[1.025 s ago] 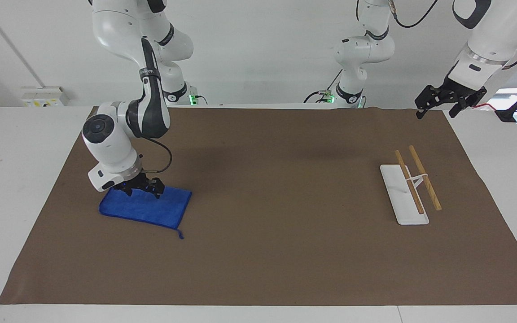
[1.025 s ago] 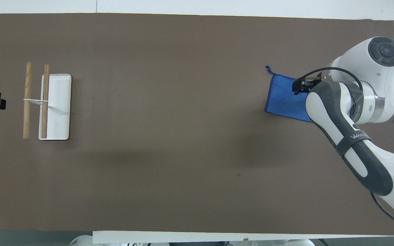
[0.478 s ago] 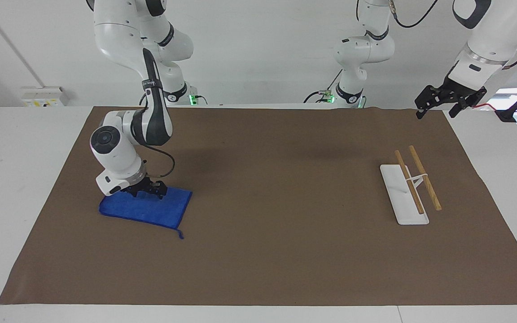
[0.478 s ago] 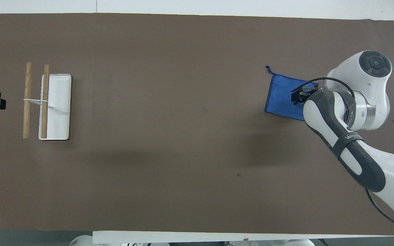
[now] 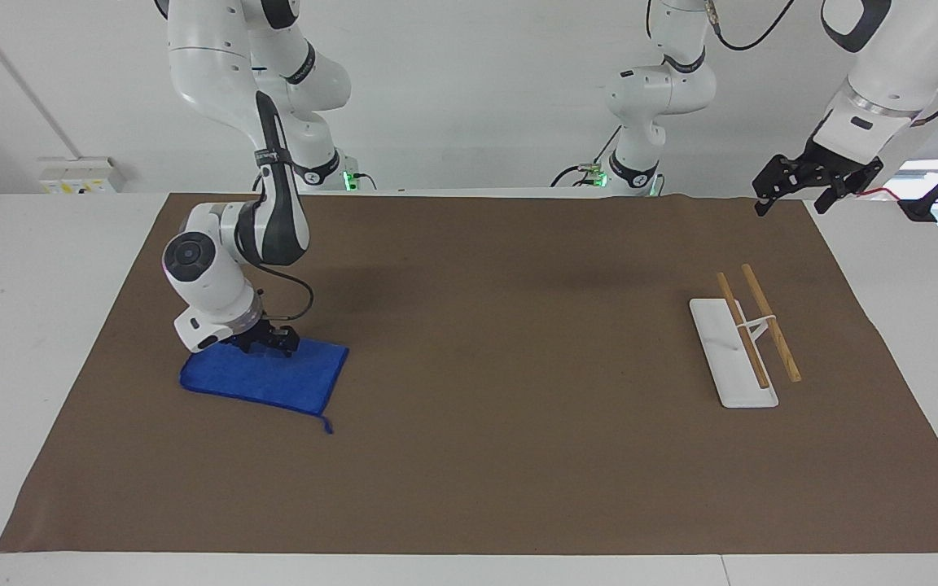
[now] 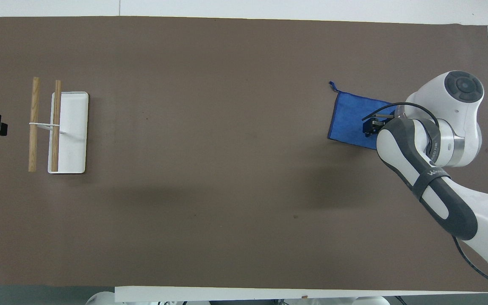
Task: Right arm passes towel to left arm to hang
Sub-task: 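Grasp the blue towel with the right gripper and lift it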
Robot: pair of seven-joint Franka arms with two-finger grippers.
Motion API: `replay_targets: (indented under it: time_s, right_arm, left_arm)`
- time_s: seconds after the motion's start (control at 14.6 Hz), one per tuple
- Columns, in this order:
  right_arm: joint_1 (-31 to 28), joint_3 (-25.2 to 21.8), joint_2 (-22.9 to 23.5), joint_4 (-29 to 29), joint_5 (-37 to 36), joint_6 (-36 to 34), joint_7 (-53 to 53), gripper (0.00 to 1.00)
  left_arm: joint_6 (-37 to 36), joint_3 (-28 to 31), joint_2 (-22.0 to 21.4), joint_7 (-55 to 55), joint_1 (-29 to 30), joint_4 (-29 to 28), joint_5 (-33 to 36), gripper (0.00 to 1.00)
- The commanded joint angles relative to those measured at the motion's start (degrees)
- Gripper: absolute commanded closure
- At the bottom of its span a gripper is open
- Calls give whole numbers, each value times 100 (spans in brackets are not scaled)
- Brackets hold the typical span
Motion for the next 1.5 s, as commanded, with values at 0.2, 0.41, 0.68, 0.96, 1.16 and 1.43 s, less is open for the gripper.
replay_targets:
  time_s: [0.2,0.41,0.68,0.96,1.16,1.43]
  right_arm:
    - [-63,41,-171,-241,89,137,-219,48]
    - [-45,41,-162,-233,89,137,-219,86]
    - [16,50,-127,214,97,-291,-377,100]
    - [60,331,-127,1583,1341,-1705,-220,100]
    - [69,619,-197,1999,2440,-2129,962,100]
    - [69,1340,-277,2149,3626,-2008,3125,100]
  left_arm:
    - [-41,4,-77,42,18,-66,32,0]
    - [-59,4,-86,33,26,-66,32,0]
    - [-488,13,-112,-124,105,-58,76,0]
    - [-446,13,-112,-1086,185,-66,94,0]
    - [-157,4,-225,-1891,97,-311,103,0]
    - [546,-75,-341,-3189,-367,-953,94,0]
